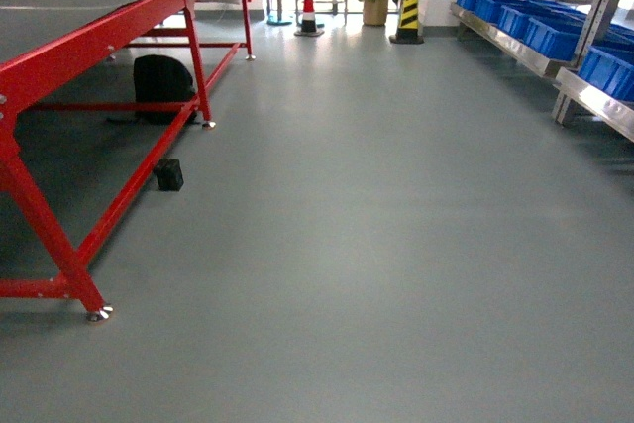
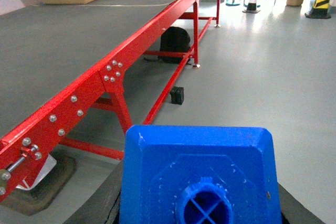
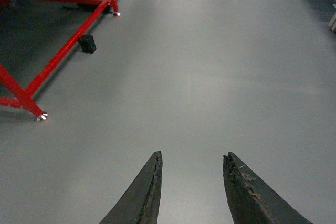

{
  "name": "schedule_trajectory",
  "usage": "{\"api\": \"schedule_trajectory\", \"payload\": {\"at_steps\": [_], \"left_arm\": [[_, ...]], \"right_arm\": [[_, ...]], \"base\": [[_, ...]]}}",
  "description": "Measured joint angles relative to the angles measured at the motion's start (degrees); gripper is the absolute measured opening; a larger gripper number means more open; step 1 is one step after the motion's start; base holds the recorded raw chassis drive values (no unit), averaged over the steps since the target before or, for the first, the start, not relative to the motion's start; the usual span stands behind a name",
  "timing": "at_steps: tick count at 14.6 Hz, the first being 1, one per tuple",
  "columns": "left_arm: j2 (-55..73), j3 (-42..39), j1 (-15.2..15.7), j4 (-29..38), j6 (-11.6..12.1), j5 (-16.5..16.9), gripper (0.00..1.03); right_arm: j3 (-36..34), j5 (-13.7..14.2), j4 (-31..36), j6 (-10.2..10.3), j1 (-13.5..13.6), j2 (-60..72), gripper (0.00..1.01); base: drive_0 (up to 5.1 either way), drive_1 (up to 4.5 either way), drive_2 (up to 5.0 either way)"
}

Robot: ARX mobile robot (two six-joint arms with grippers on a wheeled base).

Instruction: Sort blue parts and orange caps into right shelf containers

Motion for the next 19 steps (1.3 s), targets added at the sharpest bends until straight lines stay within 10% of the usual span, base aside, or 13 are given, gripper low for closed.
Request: {"api": "schedule_trajectory", "payload": {"at_steps": [9, 19], "left_arm": [[0.0, 0.0, -0.5, -0.2, 0.0, 0.4, 0.44], [-0.1, 0.0, 0.1, -0.2, 0.0, 0.0, 0.44]], "right_arm": [[0.0, 0.4, -0.1, 0.0, -0.4, 0.0, 0.34], [0.0, 0.0, -0.3, 0.0, -0.3, -0.2, 0.34]], "base": [[2.8, -1.38, -1.4], [0.0, 4.07, -4.0]]}}
